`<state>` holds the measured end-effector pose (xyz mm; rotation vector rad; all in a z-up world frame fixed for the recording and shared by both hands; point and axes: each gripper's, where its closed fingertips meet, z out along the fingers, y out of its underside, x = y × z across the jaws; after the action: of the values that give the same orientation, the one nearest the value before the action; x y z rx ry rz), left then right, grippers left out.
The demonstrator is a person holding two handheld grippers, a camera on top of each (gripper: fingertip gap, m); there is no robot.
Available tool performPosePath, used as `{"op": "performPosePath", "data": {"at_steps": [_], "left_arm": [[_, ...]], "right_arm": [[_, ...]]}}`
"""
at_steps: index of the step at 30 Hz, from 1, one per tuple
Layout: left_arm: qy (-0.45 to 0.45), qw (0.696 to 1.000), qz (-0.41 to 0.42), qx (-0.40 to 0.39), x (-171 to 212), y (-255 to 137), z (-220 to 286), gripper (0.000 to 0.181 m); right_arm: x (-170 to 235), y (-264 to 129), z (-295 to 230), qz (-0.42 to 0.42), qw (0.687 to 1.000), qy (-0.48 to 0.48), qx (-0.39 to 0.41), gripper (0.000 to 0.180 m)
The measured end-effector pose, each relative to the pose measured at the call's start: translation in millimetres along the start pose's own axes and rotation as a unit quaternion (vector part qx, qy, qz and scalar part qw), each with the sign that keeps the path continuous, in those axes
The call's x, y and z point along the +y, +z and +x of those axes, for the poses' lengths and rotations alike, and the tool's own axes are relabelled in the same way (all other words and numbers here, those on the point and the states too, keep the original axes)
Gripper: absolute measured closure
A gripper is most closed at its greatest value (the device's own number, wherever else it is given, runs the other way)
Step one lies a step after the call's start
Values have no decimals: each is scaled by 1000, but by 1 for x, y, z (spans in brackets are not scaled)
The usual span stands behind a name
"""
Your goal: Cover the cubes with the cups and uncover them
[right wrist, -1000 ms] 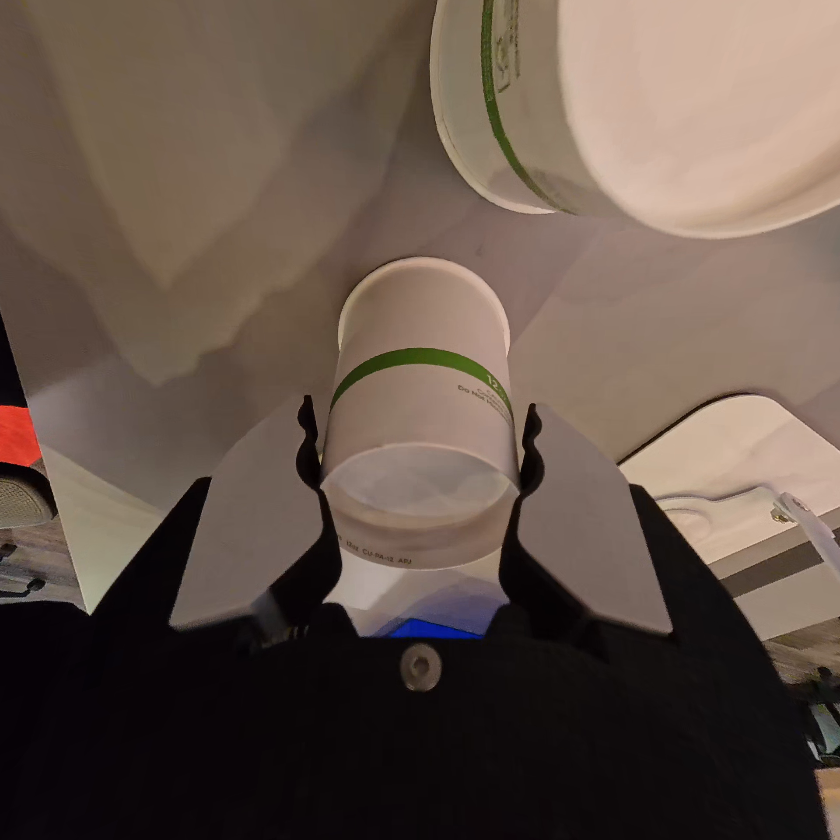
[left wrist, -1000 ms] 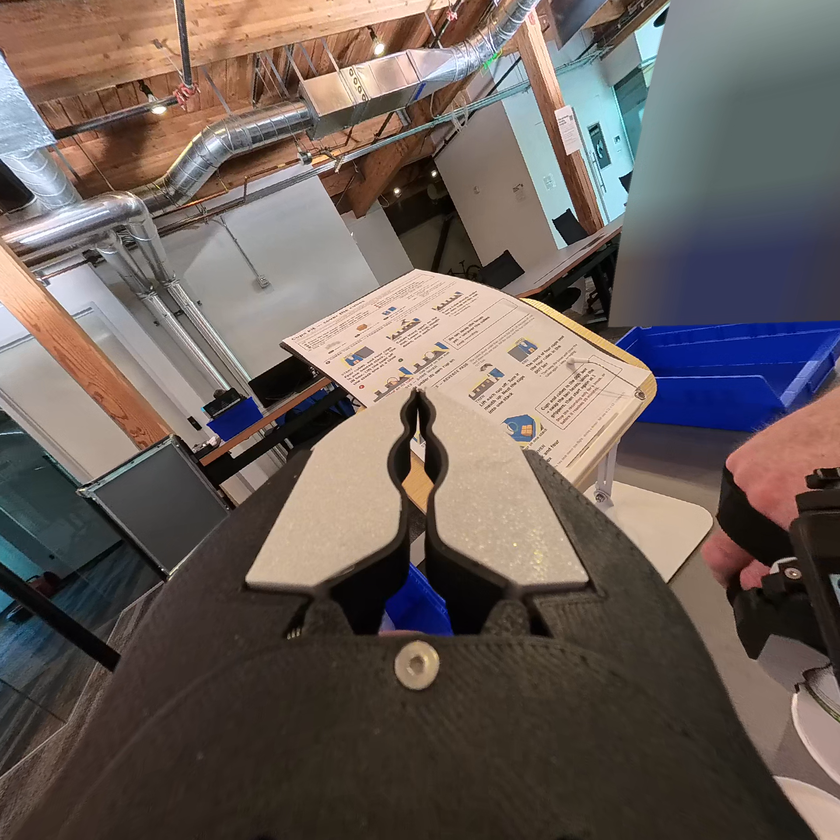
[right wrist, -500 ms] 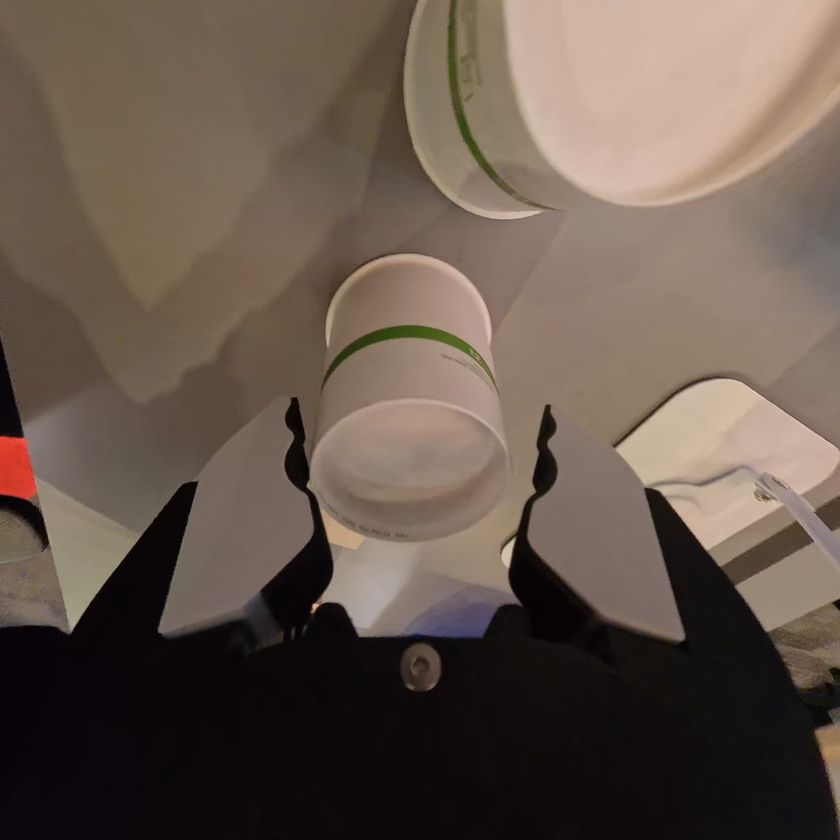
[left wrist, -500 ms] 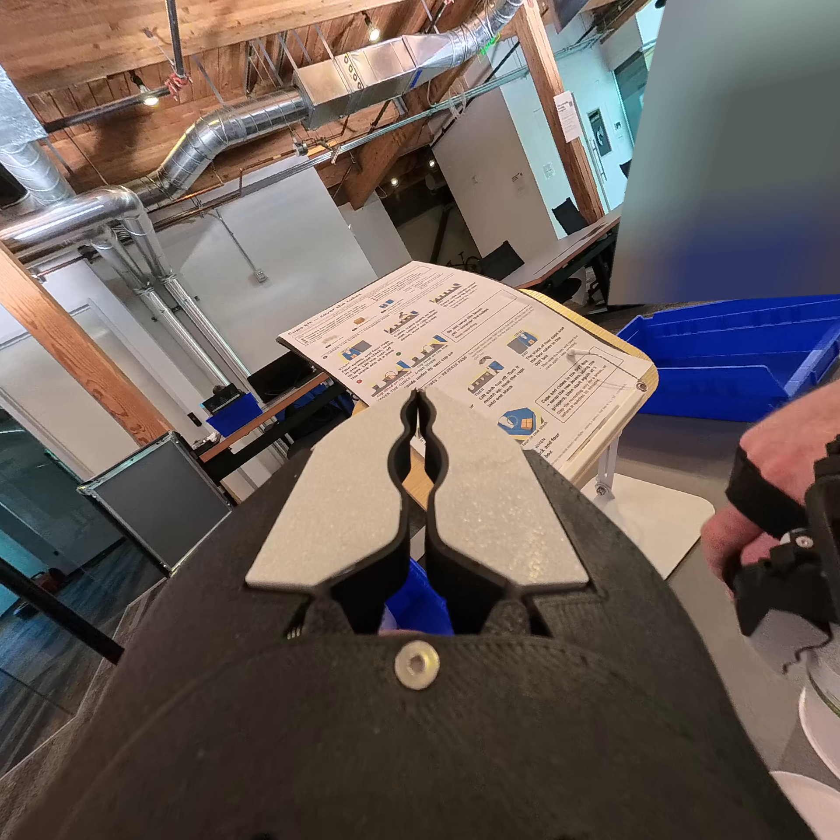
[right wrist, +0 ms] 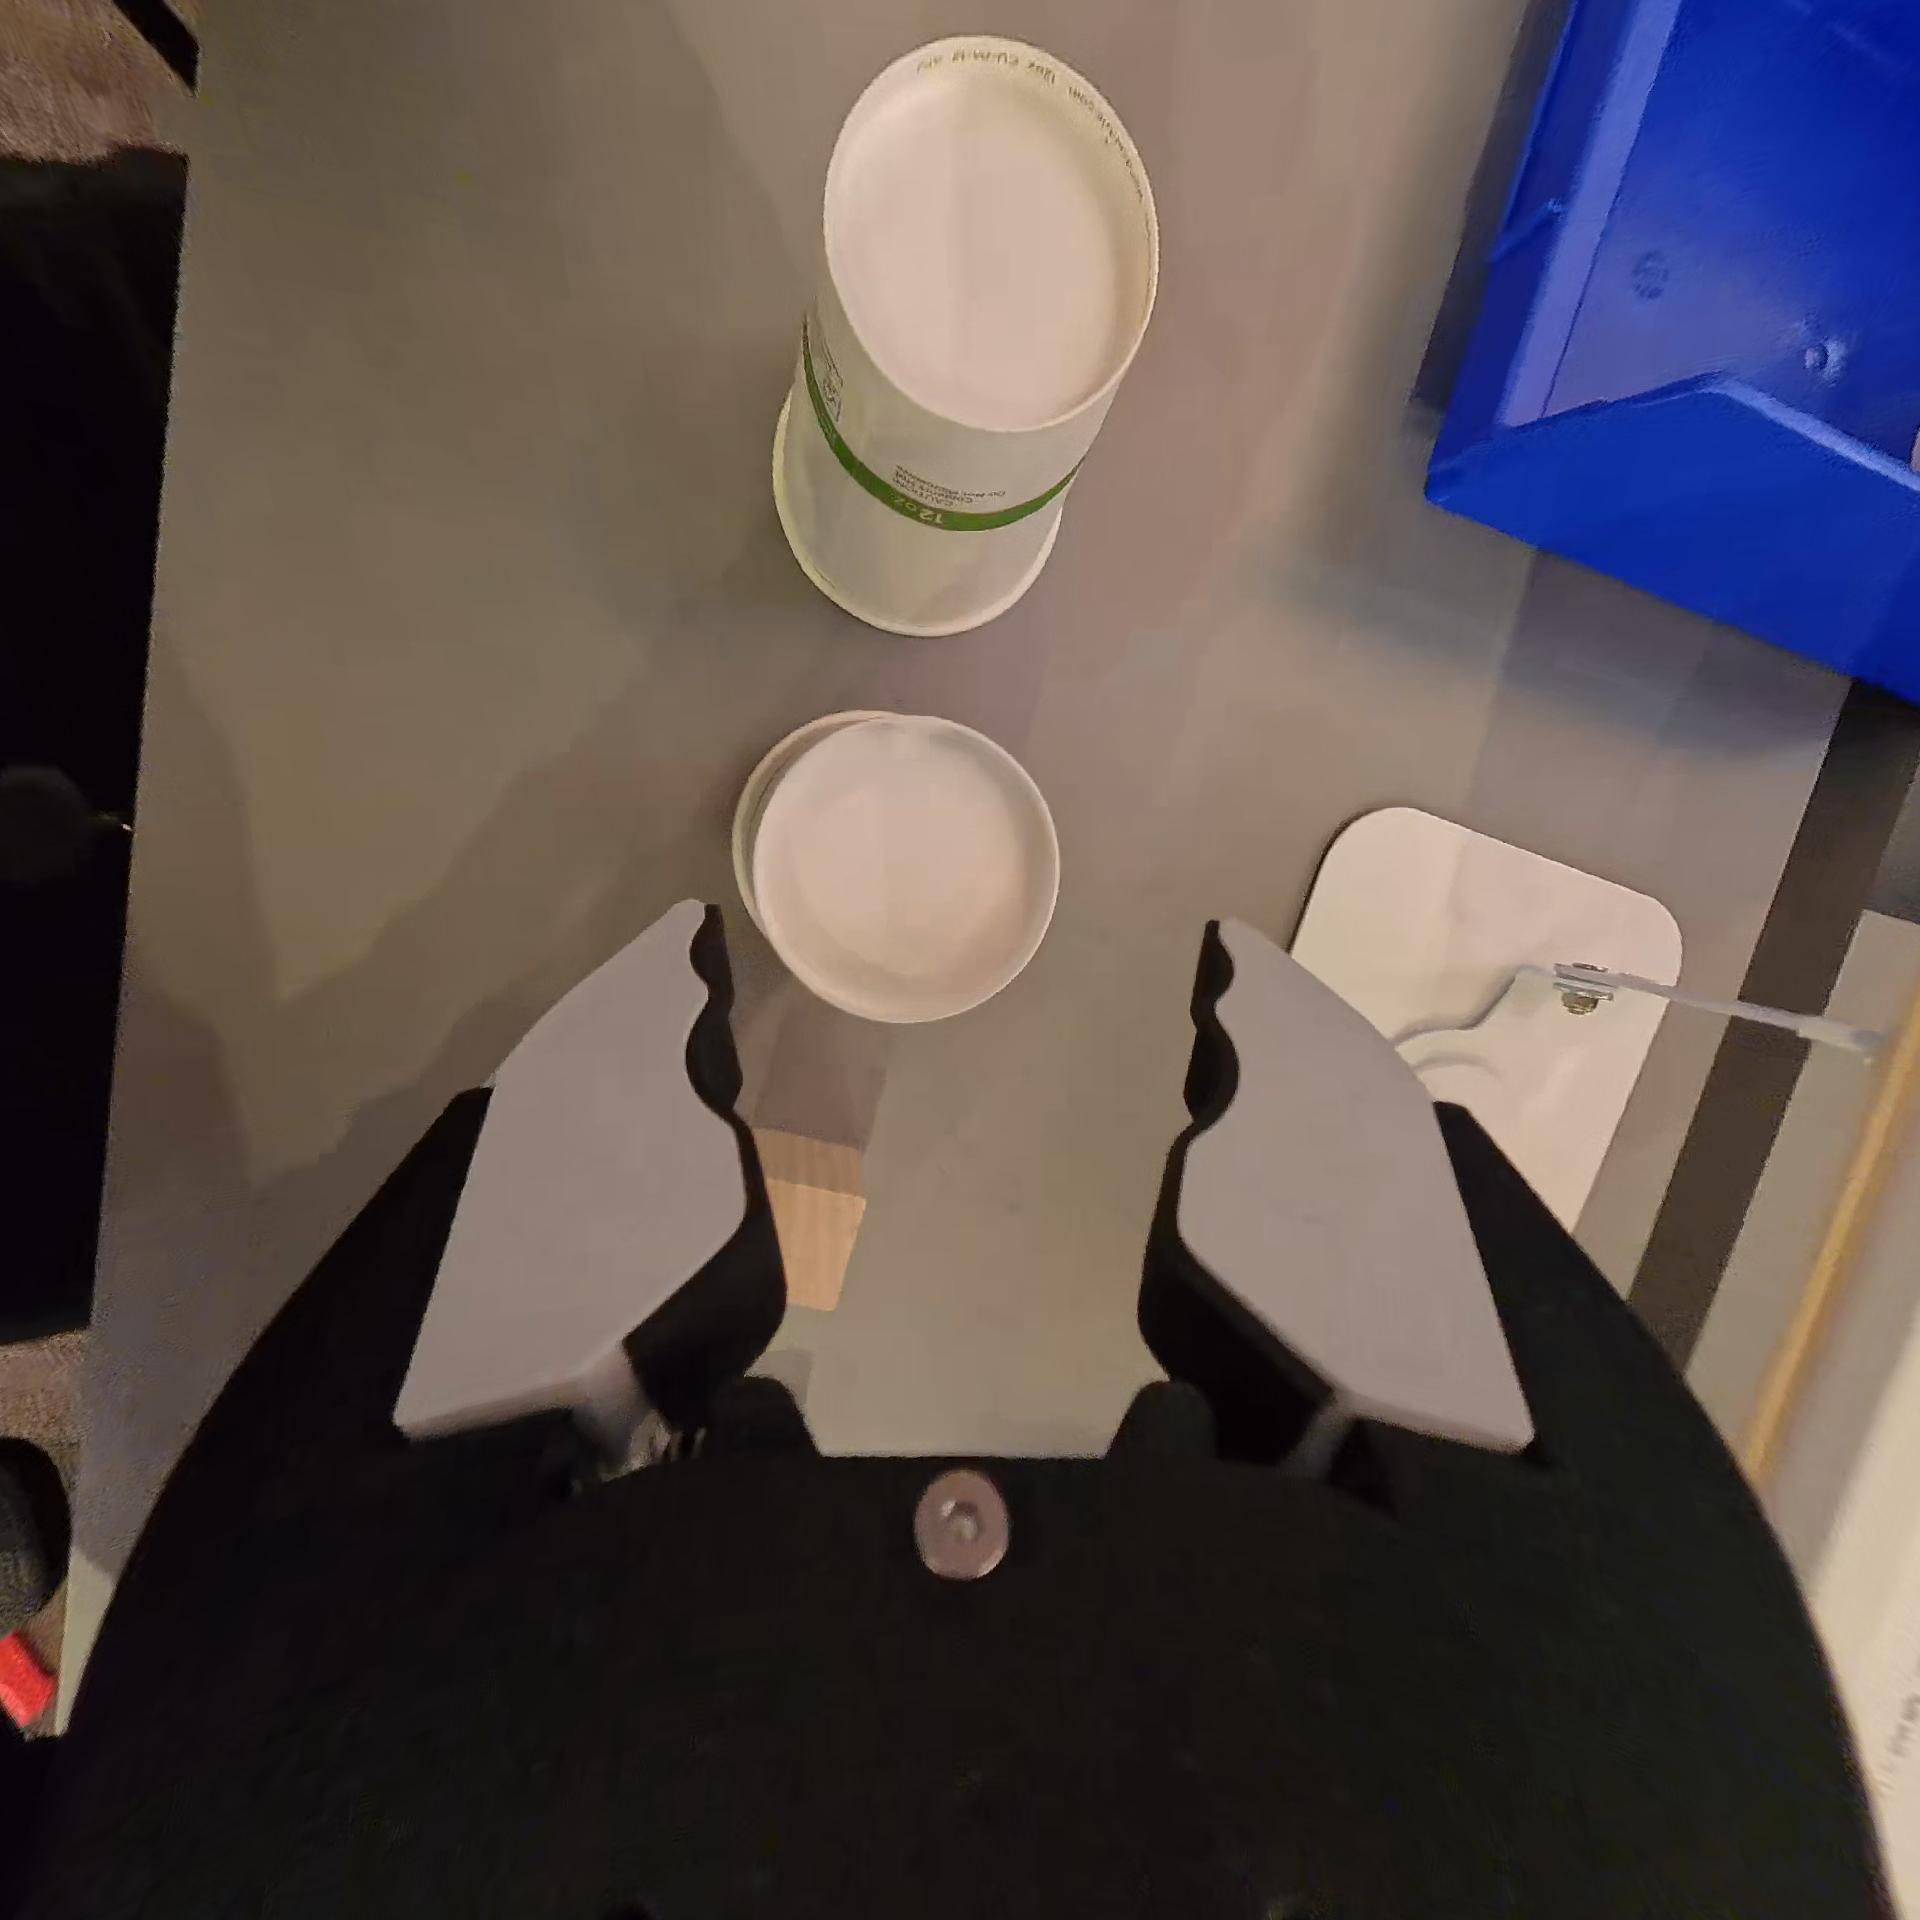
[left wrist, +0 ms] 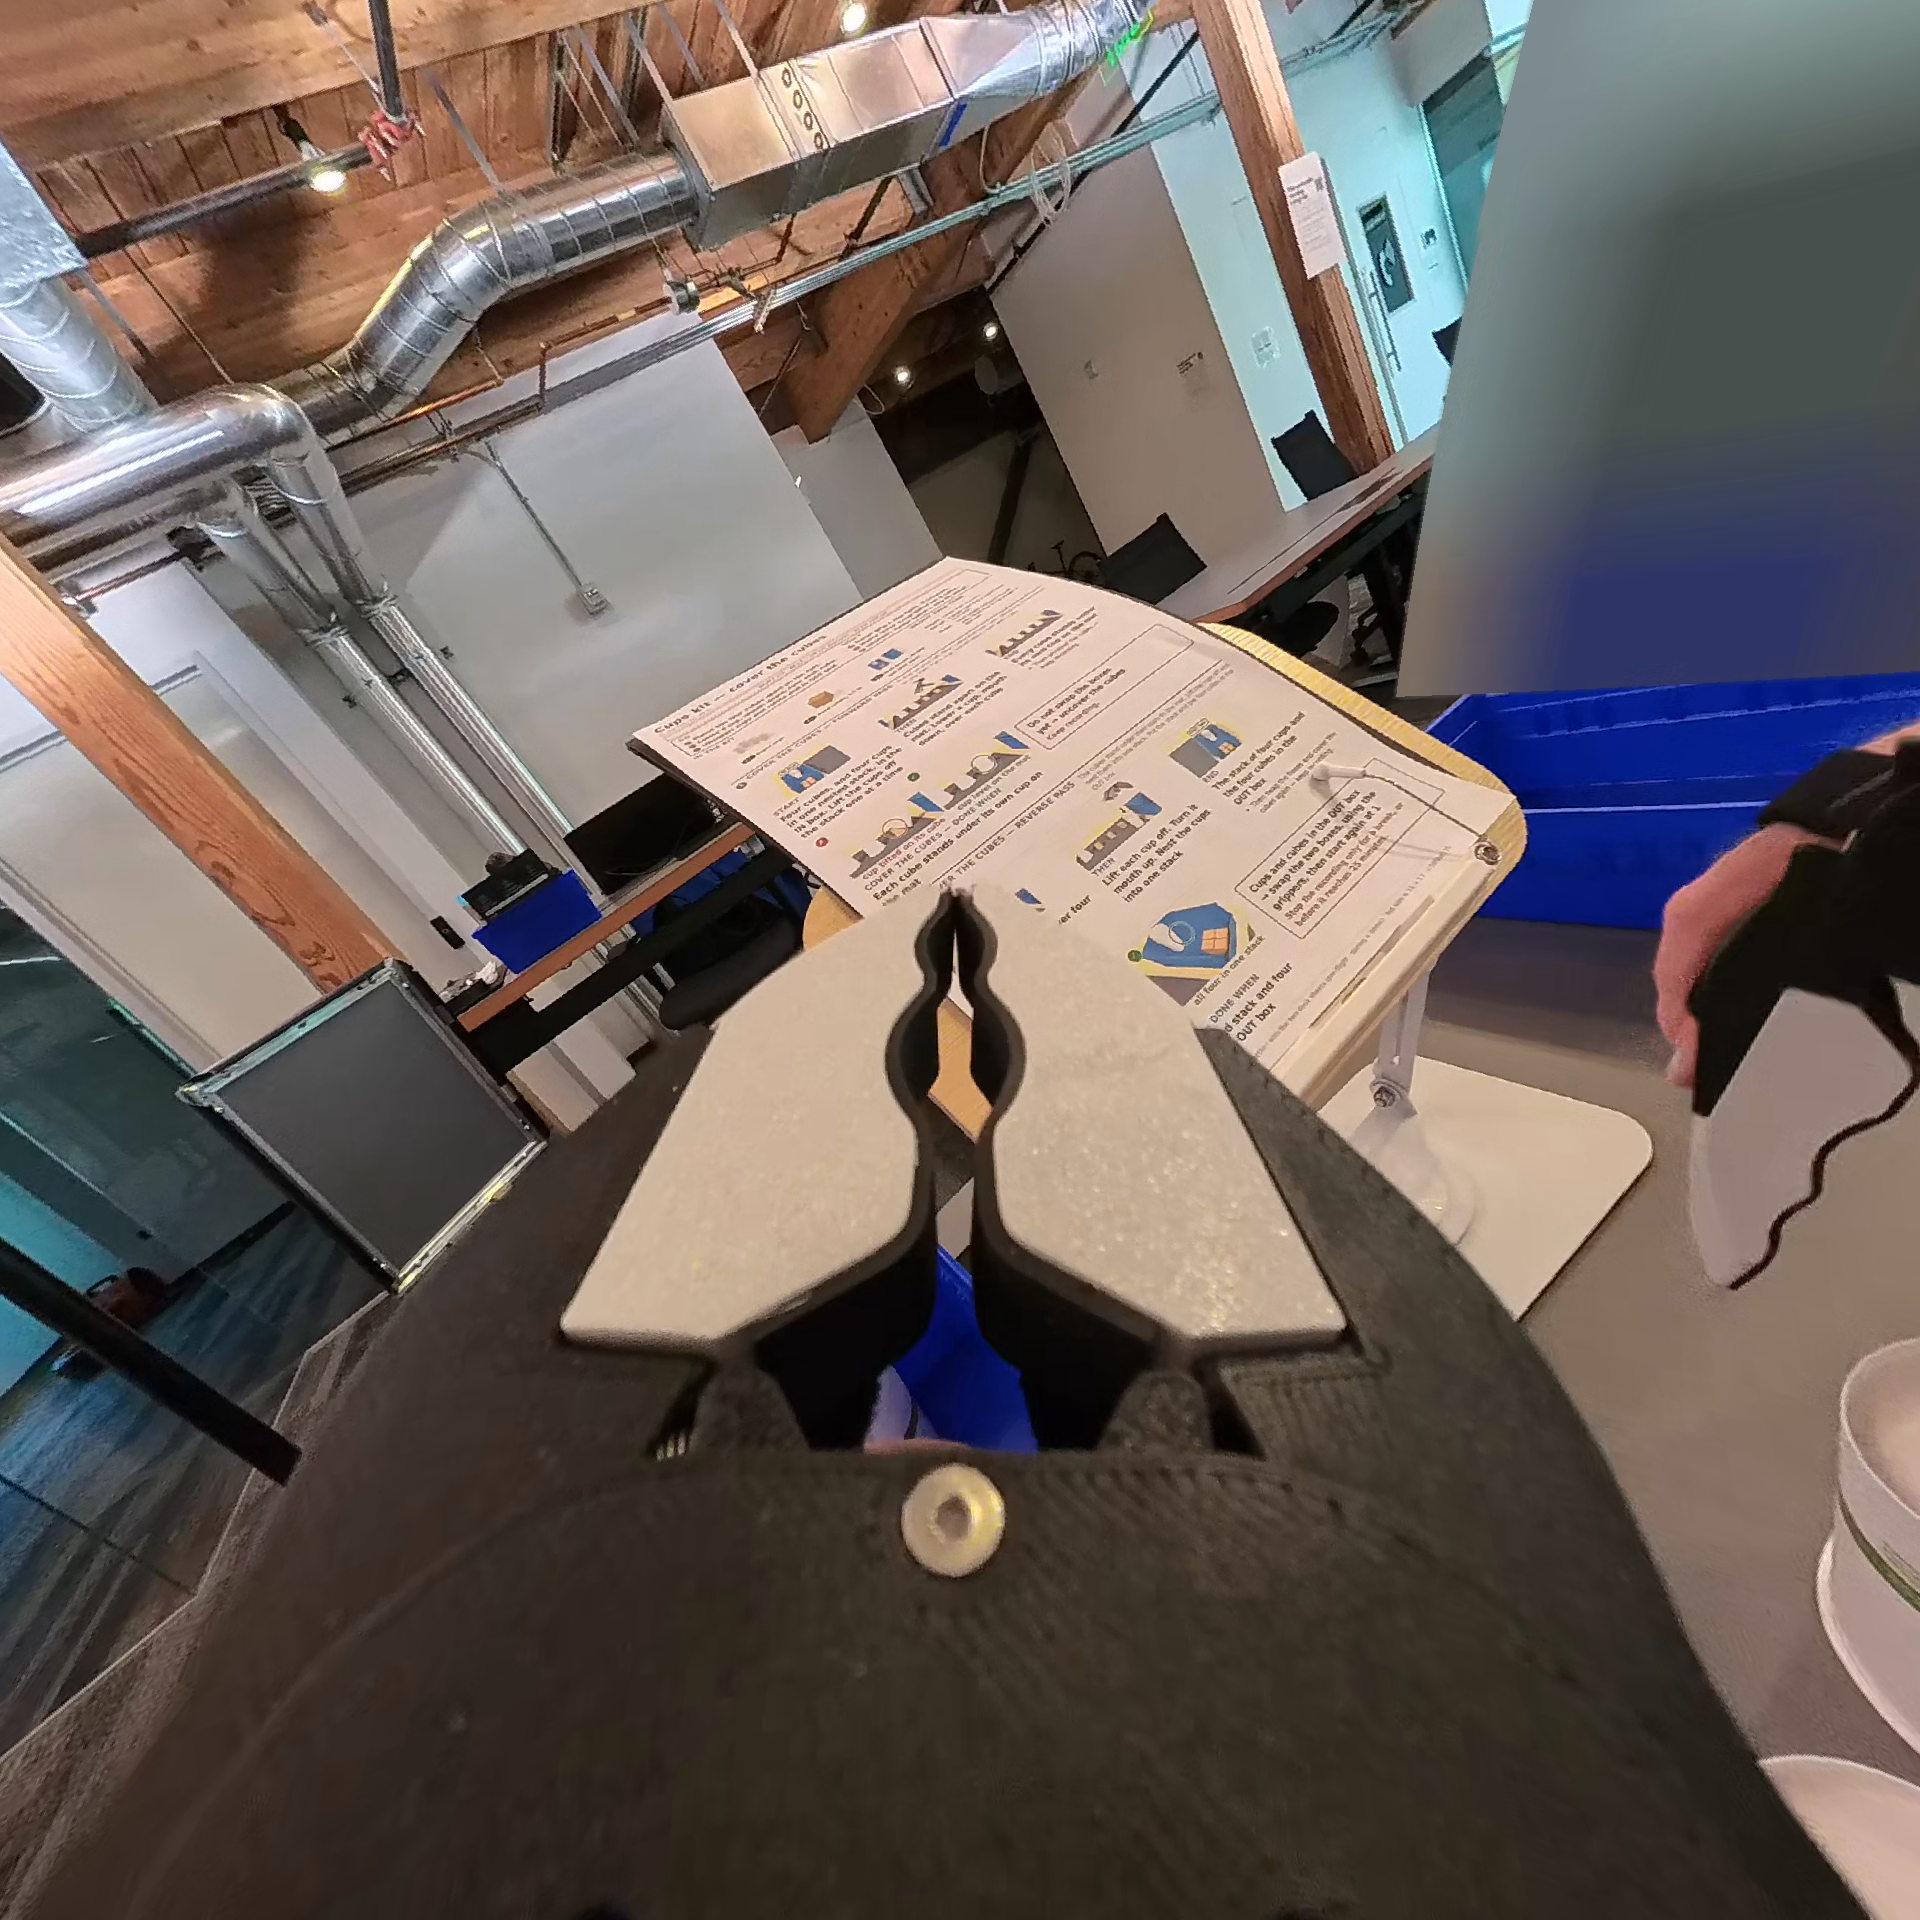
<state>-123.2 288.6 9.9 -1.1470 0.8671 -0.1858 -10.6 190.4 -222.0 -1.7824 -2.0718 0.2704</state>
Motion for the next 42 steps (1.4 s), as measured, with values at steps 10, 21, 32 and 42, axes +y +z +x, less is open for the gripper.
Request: {"op": "performPosePath", "data": {"at_steps": [10,21,32,42], "left_arm": [[7,1000,-18,-8,9,4,-2,181],[33,994,-95,-38,57,18,-25,181],[73,957,-281,-17,223,59,-83,172],[126,937,-309,102,287,99,-86,164]], "right_arm": [[-2,-34,28,206,969,125,60,107],[14,-34,47,310,921,218,87,120],[27,-24,56,383,894,214,91,138],[30,-26,56,395,892,193,102,141]]}}
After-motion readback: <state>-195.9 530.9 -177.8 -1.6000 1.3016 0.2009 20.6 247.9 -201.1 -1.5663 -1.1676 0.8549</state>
